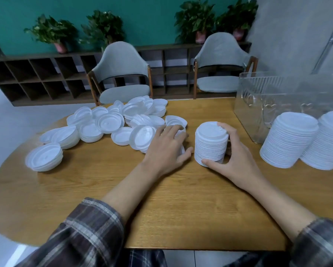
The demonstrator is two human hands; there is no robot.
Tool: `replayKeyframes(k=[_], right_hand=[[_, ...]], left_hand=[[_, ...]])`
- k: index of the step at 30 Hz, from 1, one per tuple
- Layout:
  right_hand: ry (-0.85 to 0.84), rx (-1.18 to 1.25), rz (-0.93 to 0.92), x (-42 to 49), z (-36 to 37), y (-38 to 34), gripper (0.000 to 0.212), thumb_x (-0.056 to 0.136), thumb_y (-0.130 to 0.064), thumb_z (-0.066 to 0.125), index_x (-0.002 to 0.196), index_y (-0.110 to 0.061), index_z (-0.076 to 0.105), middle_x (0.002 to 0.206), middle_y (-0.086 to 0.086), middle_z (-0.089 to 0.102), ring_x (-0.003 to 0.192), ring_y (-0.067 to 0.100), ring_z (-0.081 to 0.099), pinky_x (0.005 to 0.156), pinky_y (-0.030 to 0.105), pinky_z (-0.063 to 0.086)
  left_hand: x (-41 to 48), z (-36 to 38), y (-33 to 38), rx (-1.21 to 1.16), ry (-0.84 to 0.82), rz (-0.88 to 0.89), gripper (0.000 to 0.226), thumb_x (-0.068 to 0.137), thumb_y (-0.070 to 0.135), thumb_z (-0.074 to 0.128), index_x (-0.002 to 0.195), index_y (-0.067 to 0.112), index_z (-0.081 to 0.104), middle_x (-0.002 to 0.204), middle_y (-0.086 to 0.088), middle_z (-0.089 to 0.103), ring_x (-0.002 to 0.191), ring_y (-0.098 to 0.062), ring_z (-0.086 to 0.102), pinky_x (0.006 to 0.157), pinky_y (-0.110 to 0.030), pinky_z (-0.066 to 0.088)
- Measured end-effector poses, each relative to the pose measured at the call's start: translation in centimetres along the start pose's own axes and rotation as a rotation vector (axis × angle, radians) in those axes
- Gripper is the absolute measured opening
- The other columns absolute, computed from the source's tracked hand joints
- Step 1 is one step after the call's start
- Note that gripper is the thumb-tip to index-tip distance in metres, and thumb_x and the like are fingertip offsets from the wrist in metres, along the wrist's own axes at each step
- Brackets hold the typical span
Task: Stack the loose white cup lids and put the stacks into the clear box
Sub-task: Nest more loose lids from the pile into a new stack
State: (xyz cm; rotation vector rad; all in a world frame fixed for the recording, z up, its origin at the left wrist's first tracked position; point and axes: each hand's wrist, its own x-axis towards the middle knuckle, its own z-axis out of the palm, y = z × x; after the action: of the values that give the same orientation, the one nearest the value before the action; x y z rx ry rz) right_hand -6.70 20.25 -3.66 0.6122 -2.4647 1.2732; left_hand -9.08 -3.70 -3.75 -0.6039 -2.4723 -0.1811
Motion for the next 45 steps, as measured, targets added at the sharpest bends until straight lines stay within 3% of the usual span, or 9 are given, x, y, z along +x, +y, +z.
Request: replayKeyframes(k=[8,12,17,24,28,32,35,38,45], right_hand=[[0.024,-0.022,0.037,-0.1,0.3,0.1,0.103,0.069,-0.034,0.096,0.148,-0.046,0.031,0.149,-0.033,0.042,0.134,0.000,0.048,0.110,0.034,0.045],[0.038,-0.009,0.051,-0.1,0.4,-0.4,0.098,0.068,-0.043,0.094,0.145,-0.046,0.034,0.145,-0.037,0.044,0.132,-0.004,0.050,0.106,0.025,0.043],[0.100,0.045,0.054,0.2,0.6,-0.8,0.082,0.072,-0.057,0.081,0.141,-0.039,0.042,0.142,-0.035,0.047,0.131,0.000,0.052,0.107,0.029,0.046],[0.118,0.092,0.068,0.2,0.7,-1.1,0.074,0.077,-0.057,0.076,0.140,-0.036,0.043,0.142,-0.031,0.049,0.129,-0.006,0.051,0.101,0.012,0.044],[0.107,0.111,0.067,0.1,0.6,-1.2,0.075,0.078,-0.058,0.076,0.142,-0.033,0.044,0.143,-0.029,0.050,0.132,-0.005,0.050,0.103,0.013,0.043],[0.109,0.123,0.062,0.0,0.5,-1.2,0.074,0.079,-0.055,0.077,0.142,-0.031,0.047,0.144,-0.020,0.053,0.134,0.003,0.052,0.107,0.027,0.047],[0.109,0.138,0.060,0.1,0.5,-1.2,0.071,0.079,-0.056,0.078,0.140,-0.033,0.049,0.142,-0.022,0.055,0.133,0.005,0.054,0.108,0.033,0.050],[0.097,0.143,0.048,0.1,0.6,-1.1,0.069,0.082,-0.058,0.079,0.140,-0.038,0.048,0.141,-0.023,0.056,0.133,0.008,0.055,0.108,0.037,0.051],[0.064,0.147,0.026,0.0,0.8,-1.3,0.078,0.083,-0.052,0.081,0.149,-0.037,0.043,0.142,-0.026,0.053,0.135,0.003,0.052,0.105,0.026,0.048]], left_hand=[[-0.8,-0.9,0.0,-0.465,0.258,-0.028,0.018,0.099,0.013,0.064,0.113,0.009,0.073,0.120,-0.006,0.062,0.113,-0.021,0.061,0.097,-0.032,0.050],[-1.5,-3.2,-0.6,-0.438,0.071,-0.065,0.022,0.086,0.039,0.073,0.101,0.023,0.074,0.105,0.013,0.059,0.093,-0.009,0.059,0.071,-0.034,0.053],[-1.4,-4.0,-1.4,-0.300,-0.177,-0.050,0.059,0.073,0.072,0.079,0.120,0.039,0.067,0.112,0.020,0.057,0.087,0.000,0.052,0.069,-0.028,0.047],[-1.2,-4.5,-1.1,-0.376,-0.162,-0.052,0.025,0.087,0.033,0.071,0.112,0.032,0.073,0.093,0.014,0.073,0.085,-0.009,0.067,0.071,-0.038,0.055],[-0.9,-4.6,-1.0,-0.447,-0.031,-0.139,0.021,0.094,0.022,0.070,0.113,0.027,0.076,0.104,0.015,0.077,0.096,-0.008,0.070,0.079,-0.038,0.056],[-0.4,-4.8,-0.6,-0.693,0.167,-0.325,0.013,0.095,0.018,0.076,0.107,0.023,0.078,0.102,0.018,0.077,0.095,-0.003,0.070,0.078,-0.023,0.055],[0.0,-5.1,-0.4,-0.955,0.268,-0.524,0.014,0.092,0.020,0.081,0.106,0.022,0.078,0.101,0.014,0.075,0.093,-0.012,0.071,0.083,-0.026,0.058],[0.2,-5.1,-0.7,-1.280,0.237,-0.645,0.030,0.092,0.011,0.080,0.120,0.020,0.076,0.115,0.002,0.074,0.108,-0.027,0.072,0.095,-0.038,0.061],[0.7,-4.6,-0.1,-1.794,0.170,-0.758,0.040,0.098,-0.006,0.059,0.137,0.005,0.065,0.108,0.002,0.078,0.095,-0.008,0.073,0.090,-0.024,0.060]])
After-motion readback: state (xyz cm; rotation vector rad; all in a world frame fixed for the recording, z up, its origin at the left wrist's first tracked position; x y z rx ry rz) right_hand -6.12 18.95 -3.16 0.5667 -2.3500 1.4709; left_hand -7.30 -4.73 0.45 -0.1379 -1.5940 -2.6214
